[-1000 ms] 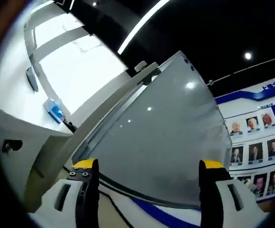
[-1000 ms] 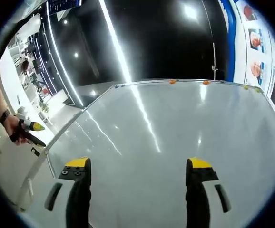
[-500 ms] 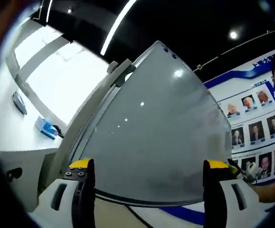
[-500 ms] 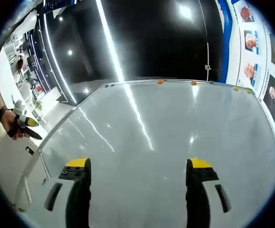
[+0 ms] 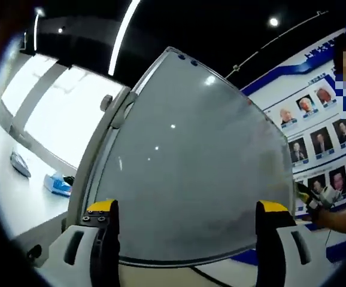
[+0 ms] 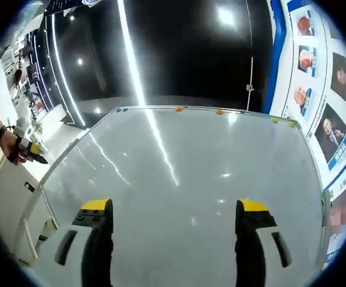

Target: Wipe the writing off the whiteboard with the eraser

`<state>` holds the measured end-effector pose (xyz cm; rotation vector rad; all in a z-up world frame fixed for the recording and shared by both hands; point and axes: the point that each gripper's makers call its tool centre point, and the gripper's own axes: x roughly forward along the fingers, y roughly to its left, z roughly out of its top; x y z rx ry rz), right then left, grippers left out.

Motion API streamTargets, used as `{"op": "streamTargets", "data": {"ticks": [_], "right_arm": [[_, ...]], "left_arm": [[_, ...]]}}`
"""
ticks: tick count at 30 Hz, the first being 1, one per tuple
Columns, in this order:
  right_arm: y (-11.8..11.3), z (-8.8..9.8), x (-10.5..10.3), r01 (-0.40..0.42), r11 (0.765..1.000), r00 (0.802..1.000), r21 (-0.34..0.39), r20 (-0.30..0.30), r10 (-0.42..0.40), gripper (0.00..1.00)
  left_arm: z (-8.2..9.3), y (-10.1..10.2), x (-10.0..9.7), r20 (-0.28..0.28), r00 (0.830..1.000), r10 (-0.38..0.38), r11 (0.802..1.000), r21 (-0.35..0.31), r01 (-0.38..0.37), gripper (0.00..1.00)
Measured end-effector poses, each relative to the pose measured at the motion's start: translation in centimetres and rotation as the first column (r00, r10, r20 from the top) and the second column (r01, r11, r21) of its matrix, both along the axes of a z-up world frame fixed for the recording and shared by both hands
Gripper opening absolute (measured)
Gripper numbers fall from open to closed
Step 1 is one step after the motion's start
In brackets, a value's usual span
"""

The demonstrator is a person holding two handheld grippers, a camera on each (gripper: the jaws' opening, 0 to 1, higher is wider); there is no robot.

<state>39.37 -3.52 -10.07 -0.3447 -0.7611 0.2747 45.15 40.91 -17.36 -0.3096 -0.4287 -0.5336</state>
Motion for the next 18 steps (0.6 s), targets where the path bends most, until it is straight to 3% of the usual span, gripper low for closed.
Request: {"op": "streamTargets", "data": {"ticks": [12,18], "right_arm": [[-4.7,0.3,-2.1,0.068,0.997,0.998,0.023,0.000,-0.068,0.79],[-7.5,0.5,-3.6,0.105,0.992,0.994,0.070,0.004,-0.106,0.79]], "left_arm": [[1.5,-0.4,-1.5,0.014,0.999,0.042,0.997,0.060,-0.043,0.97],[1.8,-0.8,-2.5,0.023,0.997,0.067,0.992,0.102,-0.069,0.97]]}}
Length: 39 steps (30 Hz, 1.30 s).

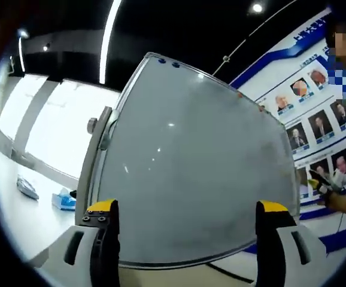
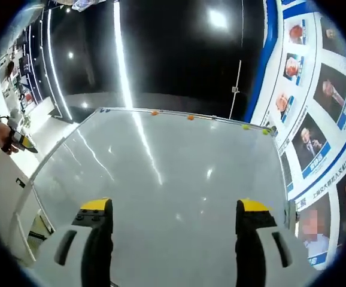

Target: Wipe the writing off the whiteboard with the eraser

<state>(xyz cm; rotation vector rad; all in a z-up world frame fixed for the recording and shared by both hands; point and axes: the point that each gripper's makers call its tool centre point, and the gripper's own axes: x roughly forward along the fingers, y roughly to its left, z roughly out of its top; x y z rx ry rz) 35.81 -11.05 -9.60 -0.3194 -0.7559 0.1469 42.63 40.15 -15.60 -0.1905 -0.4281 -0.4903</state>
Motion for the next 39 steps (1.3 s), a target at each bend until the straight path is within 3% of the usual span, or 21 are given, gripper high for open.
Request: {"op": "streamTargets", "data": {"ticks": [11,18,31,39], "right_arm": [[-2.8,-0.9,-2.3,0.054,0.998,0.999,0.037,-0.009,-0.054,0.79],[-4.0,-1.8,-3.7,0.077,0.995,0.997,0.068,-0.018,-0.076,0.79],[-4.5,-3.9,-5.9,0.098,0.992,0.994,0.076,-0.052,-0.094,0.79],[-4.8,-4.3,-6.6,0.103,0.990,0.993,0.094,-0.061,-0.097,0.79]], "left_arm": [[0.7,-0.4,-1.6,0.006,1.000,0.029,0.998,0.048,-0.029,0.97],[0.5,-1.4,-3.9,0.008,0.998,0.056,0.995,0.087,-0.056,0.97],[0.3,-1.6,-7.1,0.025,0.995,0.100,0.988,0.119,-0.103,0.97],[0.2,-1.7,-8.4,0.025,0.993,0.120,0.984,0.132,-0.122,0.96]]}}
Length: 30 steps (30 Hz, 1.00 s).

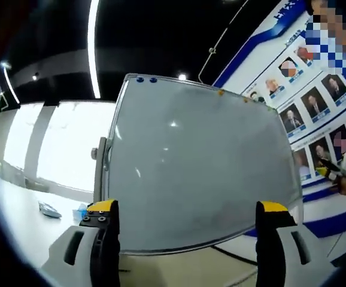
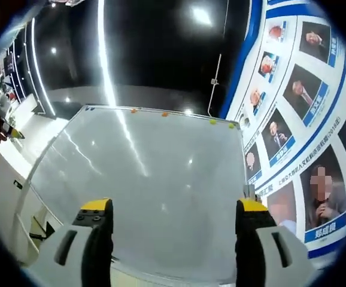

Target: Wipe the writing off the whiteboard with the eraser

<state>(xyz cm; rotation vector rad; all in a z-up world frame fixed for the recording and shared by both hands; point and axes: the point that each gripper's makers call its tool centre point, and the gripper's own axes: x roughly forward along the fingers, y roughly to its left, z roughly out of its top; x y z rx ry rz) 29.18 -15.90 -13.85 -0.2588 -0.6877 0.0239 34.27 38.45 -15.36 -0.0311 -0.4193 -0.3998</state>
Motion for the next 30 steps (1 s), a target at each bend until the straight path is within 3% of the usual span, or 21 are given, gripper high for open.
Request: {"op": "streamTargets", "data": {"ticks": [14,30], "right_arm": [[-0.8,0.1,-1.3,0.010,0.999,1.000,0.034,0.017,-0.010,0.79],[-2.3,-0.7,-1.2,0.042,0.997,0.999,0.071,0.001,-0.042,0.78]], "left_arm": [[0.3,-0.2,-1.3,0.005,1.000,0.012,1.000,0.007,-0.012,0.96],[0.3,-0.4,-2.3,-0.003,1.000,0.003,1.000,0.020,-0.003,0.95]]}}
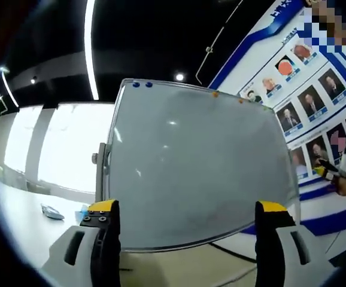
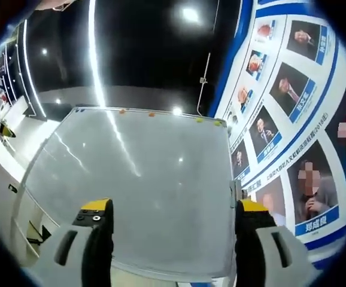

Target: Wipe the writing off the whiteboard with the eraser

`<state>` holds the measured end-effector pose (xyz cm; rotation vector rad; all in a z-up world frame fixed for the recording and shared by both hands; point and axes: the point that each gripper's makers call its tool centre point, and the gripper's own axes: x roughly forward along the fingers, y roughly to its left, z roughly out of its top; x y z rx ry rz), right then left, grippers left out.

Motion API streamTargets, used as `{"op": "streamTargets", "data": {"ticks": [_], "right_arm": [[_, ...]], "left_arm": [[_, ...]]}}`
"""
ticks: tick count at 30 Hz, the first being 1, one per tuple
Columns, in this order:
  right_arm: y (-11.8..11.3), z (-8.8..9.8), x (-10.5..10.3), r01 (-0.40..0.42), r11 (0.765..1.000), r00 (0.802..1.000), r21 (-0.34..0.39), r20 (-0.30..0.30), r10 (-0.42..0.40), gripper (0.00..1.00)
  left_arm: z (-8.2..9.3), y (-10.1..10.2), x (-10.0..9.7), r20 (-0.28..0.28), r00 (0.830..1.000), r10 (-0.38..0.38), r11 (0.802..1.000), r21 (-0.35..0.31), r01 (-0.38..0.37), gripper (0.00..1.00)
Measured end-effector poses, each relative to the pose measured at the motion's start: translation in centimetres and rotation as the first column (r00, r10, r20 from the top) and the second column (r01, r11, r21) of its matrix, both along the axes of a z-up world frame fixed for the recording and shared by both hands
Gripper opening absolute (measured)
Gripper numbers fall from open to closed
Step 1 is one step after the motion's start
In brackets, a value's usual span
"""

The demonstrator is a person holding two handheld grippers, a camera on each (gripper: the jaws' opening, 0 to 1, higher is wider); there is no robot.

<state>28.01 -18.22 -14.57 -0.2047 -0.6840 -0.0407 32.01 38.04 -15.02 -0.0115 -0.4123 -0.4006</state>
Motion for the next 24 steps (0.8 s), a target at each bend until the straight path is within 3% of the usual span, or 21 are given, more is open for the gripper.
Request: {"op": "streamTargets", "data": {"ticks": [24], "right_arm": [[0.1,-1.1,0.7,0.006,1.000,0.999,-0.001,-0.032,-0.006,0.78]], "left_arm": [[-0.8,0.3,-0.4,-0.009,1.000,0.010,1.000,0.023,-0.010,0.95]]}}
